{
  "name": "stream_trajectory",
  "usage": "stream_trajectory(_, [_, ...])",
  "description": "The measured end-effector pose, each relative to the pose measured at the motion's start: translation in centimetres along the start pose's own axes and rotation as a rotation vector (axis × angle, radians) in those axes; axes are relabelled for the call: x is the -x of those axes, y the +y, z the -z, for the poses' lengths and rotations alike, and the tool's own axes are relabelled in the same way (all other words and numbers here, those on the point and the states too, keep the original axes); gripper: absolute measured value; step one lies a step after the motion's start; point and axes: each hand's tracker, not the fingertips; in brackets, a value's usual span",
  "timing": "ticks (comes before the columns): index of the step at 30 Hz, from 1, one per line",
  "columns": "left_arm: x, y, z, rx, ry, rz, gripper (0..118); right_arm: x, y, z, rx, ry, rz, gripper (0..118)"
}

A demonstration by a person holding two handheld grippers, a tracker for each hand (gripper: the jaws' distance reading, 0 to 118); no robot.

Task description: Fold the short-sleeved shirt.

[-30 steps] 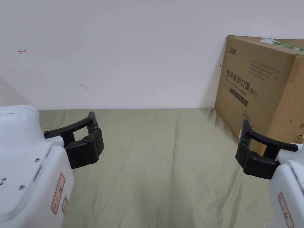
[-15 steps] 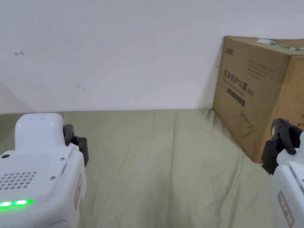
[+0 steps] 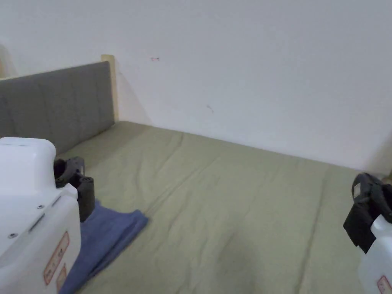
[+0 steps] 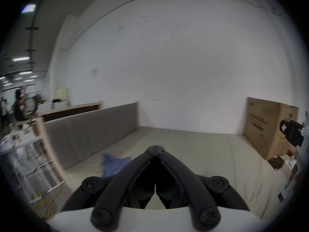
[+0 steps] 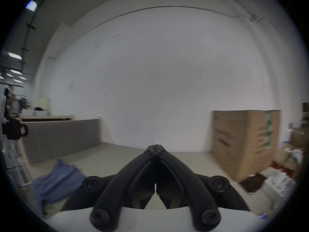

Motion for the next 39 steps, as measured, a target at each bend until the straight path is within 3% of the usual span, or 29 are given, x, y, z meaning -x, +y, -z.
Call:
stream_trajectory(8, [12.7, -2.9, -8.3, 0.089, 0.476, -0.083, 0, 17.8, -0.9, 4.0, 0.056, 0.492, -0.023, 0])
stream_trajectory(11, [15.2, -3.9, -9.6, 0.125, 0.566, -0.115, 0, 22.4, -1.7, 4.1, 0.097, 0.635, -0.022, 0])
stream_trajectory(14, [16.6, -4.7, -8.7, 0.155, 0.572, -0.136, 0, 24.9, -2.4, 4.4, 0.126, 0.711, -0.019, 0])
stream_trajectory(19, [16.4, -6.9, -2.9, 0.236, 0.45, -0.164, 0, 25.1, -3.7, 6.0, 0.185, 0.713, -0.024, 0])
stream_trajectory(28, [13.9, -14.7, 16.9, 0.532, 0.088, -0.178, 2, 19.9, -8.4, 11.4, 0.328, 0.499, -0.18, 0])
stream_trajectory(29, [13.6, -15.5, 19.0, 0.566, 0.086, -0.148, 11, 19.3, -9.0, 12.0, 0.344, 0.483, -0.2, 0])
stream_trajectory(30, [13.5, -16.1, 20.6, 0.592, 0.082, -0.125, 31, 18.9, -9.6, 12.6, 0.359, 0.466, -0.218, 0])
stream_trajectory(31, [13.5, -16.8, 22.3, 0.619, 0.065, -0.146, 70, 18.4, -10.1, 13.2, 0.375, 0.444, -0.237, 0])
stream_trajectory(32, [13.7, -17.5, 23.8, 0.669, 0.037, -0.161, 96, 18.0, -10.4, 13.5, 0.383, 0.436, -0.24, 0])
stream_trajectory(35, [14.2, -19.8, 27.1, 0.811, -0.083, -0.261, 106, 17.7, -10.8, 14.2, 0.411, 0.413, -0.231, 0])
stream_trajectory(37, [14.3, -21.8, 28.0, 0.802, -0.108, -0.358, 100, 17.3, -11.1, 14.4, 0.424, 0.405, -0.199, 0])
stream_trajectory(39, [13.8, -23.1, 28.6, 0.84, -0.012, -0.274, 100, 17.7, -10.9, 14.4, 0.441, 0.418, -0.166, 0])
